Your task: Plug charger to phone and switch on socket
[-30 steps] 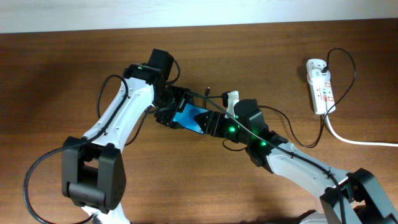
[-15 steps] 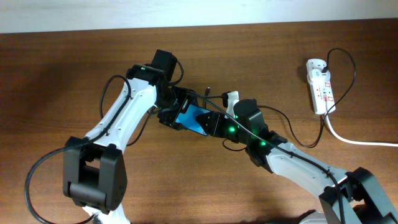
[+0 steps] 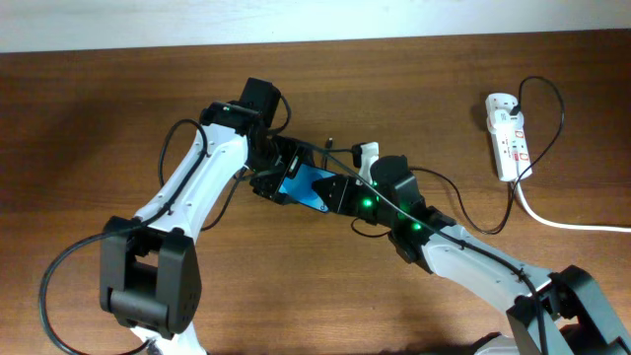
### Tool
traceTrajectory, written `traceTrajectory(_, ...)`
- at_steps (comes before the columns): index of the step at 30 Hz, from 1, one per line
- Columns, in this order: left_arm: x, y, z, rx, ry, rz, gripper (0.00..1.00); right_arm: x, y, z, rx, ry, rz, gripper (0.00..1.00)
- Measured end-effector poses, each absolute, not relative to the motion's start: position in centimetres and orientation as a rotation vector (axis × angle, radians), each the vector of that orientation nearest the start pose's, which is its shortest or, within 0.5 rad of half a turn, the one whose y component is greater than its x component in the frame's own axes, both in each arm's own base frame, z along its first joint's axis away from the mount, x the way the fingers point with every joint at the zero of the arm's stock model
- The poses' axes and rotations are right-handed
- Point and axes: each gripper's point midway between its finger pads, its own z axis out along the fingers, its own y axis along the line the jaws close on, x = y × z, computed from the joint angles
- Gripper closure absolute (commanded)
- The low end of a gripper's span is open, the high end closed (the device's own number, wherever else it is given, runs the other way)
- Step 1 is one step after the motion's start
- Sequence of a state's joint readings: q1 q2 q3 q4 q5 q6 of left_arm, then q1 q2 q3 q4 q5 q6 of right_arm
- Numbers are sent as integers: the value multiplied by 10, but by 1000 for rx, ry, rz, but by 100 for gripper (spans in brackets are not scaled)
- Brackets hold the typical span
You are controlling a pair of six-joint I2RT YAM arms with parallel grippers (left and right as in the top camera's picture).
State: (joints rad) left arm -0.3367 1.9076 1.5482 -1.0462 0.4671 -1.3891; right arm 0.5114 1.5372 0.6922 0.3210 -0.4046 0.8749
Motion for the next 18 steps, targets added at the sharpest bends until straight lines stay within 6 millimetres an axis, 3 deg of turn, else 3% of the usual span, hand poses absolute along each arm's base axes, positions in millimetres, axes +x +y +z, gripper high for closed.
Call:
traceTrajectory(4,348,-204,109,-1617,2892,-730,51,330,262,110,139,2330,1184,93)
traceTrajectory(18,347,-206,110,-1590,2906,-748,19,338,252,107,153,2323,1148,96)
